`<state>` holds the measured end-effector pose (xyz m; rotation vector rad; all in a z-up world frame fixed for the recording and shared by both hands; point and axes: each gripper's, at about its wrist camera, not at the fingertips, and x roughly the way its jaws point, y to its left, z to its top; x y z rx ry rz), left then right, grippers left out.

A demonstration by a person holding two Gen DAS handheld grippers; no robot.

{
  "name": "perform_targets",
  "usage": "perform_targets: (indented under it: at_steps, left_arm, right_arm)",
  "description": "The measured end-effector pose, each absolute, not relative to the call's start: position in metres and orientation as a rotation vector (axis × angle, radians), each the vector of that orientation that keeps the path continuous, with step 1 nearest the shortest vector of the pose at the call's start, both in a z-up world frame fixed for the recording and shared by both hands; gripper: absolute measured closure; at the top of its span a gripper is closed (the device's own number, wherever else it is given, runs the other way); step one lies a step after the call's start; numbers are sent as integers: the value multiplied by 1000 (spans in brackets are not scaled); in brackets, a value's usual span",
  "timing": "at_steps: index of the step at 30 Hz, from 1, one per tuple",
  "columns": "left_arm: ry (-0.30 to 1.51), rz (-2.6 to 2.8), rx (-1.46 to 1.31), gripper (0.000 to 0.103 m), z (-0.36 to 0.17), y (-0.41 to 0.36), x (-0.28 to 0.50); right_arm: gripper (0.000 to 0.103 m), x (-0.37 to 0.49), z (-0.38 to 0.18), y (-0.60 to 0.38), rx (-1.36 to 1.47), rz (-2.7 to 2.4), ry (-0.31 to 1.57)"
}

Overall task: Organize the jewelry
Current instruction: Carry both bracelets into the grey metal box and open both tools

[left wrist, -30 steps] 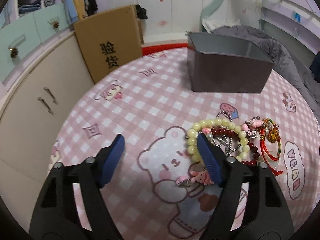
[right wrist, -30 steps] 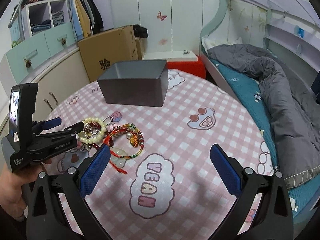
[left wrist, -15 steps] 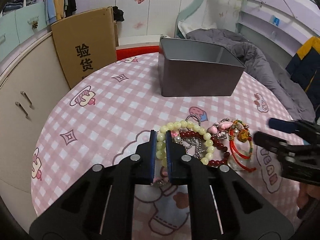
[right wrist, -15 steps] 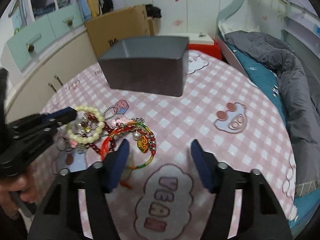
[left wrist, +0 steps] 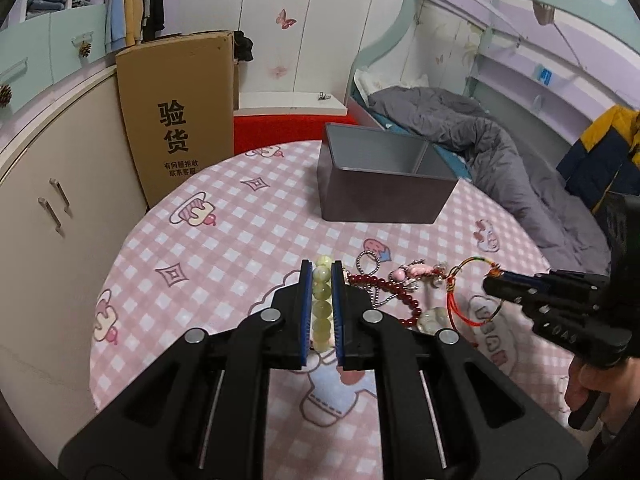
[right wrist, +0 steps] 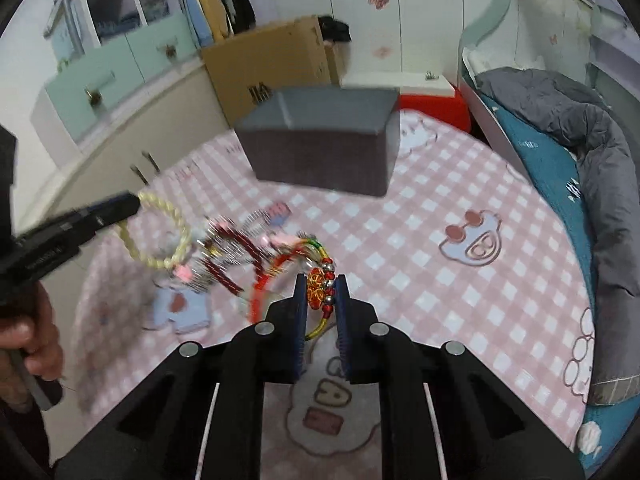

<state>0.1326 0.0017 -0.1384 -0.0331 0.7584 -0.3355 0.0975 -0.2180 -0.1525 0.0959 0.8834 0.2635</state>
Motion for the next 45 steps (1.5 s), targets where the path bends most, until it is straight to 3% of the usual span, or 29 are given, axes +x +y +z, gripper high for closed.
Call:
perform_targets:
  at_steps: [19, 26, 31, 37, 39, 40, 41, 43, 45]
  left_arm:
    - [627, -421, -63, 94, -69, 16, 104]
    - [566, -479, -55, 94, -20, -18, 148]
    - [607, -508, -48, 94, -12, -54, 210]
    - [747, -502, -72, 93, -49, -76, 274]
    - [779, -469, -53, 67, -62, -79, 285]
    - [783, -446, -59, 22, -66, -77, 287]
    - [766, -422, -75, 10, -66, -72, 286]
    - [737, -370, -87, 6, -64, -62, 285]
    - [728, -316, -82, 6, -61, -54, 283]
  right_arm:
    - [91, 80, -69, -221, 135, 301, 703]
    - [91, 141, -26, -226, 109, 305, 642]
    - [91, 204, -34, -226, 99, 298, 724]
    - [88, 261, -82, -229, 122, 273, 872]
    - [85, 271, -96, -229, 127, 253, 914]
    - [71, 273, -100, -231, 135, 244, 922]
    - [41, 274, -101, -233, 143, 235, 924]
    - [6, 269, -100, -240, 176, 209, 890]
    - [7, 263, -94, -247, 205, 187, 864]
